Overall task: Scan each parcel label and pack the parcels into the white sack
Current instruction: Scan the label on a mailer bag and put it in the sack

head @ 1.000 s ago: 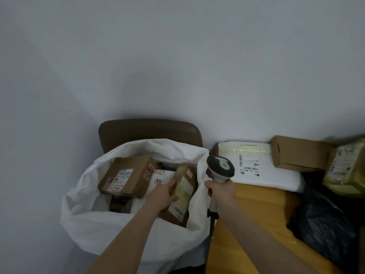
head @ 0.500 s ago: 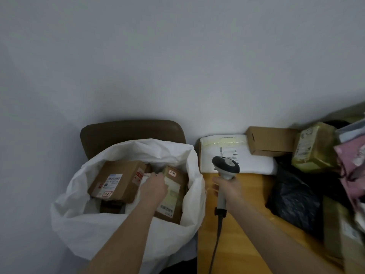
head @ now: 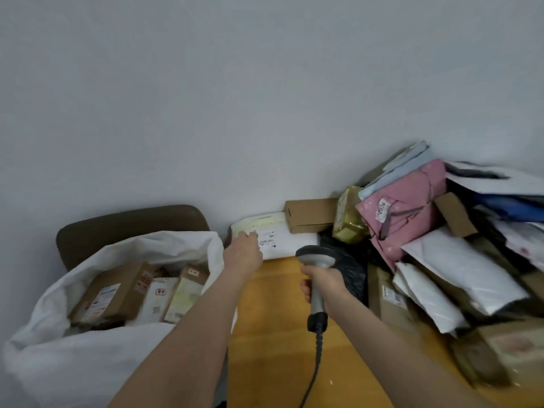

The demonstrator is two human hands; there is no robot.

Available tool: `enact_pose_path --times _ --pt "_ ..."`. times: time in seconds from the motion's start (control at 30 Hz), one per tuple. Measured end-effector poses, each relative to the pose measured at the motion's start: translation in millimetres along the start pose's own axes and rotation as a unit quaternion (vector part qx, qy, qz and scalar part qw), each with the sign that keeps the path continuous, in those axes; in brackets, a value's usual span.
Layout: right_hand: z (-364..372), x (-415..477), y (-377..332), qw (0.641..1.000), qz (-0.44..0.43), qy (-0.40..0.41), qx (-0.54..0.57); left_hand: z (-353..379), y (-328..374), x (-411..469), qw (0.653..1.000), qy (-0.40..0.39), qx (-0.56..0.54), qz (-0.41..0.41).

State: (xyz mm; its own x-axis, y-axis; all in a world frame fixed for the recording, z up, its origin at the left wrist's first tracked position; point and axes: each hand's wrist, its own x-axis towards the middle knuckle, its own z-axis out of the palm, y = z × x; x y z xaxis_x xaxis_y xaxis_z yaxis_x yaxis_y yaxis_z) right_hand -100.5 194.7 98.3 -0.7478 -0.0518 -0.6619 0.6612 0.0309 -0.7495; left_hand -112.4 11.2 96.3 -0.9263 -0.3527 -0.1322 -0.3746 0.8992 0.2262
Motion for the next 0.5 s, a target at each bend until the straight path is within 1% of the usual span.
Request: enact_pose_path --times 0.3,0.5 --pt "-197.3 -34.4 7.8 0.997 -0.043 0.052 -0.023 38.0 185.3 -87.3 0.997 -0.02 0.0 0.079" --pt "-291.4 -39.8 -10.3 0.992 -0.074 0.104 -0.005 48.0 276.6 -110.4 0.991 -0.027 -0.002 0.131"
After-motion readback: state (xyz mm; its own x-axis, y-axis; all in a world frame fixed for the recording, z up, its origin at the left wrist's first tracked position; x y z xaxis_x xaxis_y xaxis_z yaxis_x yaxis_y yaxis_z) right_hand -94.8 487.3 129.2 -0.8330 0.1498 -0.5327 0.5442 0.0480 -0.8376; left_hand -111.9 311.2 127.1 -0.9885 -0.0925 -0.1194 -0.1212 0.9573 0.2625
